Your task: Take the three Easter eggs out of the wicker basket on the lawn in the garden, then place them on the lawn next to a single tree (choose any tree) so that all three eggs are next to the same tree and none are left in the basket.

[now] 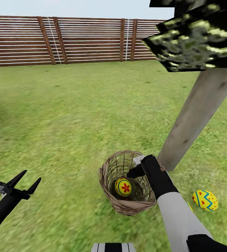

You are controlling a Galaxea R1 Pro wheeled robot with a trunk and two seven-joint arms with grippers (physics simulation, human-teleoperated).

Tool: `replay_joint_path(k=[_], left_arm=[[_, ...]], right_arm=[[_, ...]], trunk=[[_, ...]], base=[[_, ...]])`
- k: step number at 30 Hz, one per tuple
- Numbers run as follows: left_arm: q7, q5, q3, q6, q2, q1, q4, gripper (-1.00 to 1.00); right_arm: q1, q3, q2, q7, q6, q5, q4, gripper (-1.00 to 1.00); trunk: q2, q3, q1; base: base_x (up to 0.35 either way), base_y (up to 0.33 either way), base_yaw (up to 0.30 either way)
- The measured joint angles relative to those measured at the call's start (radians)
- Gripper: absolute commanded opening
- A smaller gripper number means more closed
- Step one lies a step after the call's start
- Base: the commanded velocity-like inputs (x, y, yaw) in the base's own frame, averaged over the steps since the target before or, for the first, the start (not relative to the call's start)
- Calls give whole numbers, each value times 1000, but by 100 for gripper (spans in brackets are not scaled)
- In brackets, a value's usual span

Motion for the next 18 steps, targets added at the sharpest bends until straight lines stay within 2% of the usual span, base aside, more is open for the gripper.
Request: replay_joint_path(k=[4,10,18], left_arm=[[1,-1,0,0,0,0,0,100],[4,-1,-1,0,1,0,0,100],[3,-1,0,0,-1,0,0,100]], right_arm=[[0,0,0,0,0,0,9,100],[0,0,0,-2,-10,0,47,100],[-1,12,0,-1,-28,-1,52,100]], trunk=[[0,0,0],[0,0,0],[0,0,0]], base=[[34,3,0],[242,0,0],[24,0,0]])
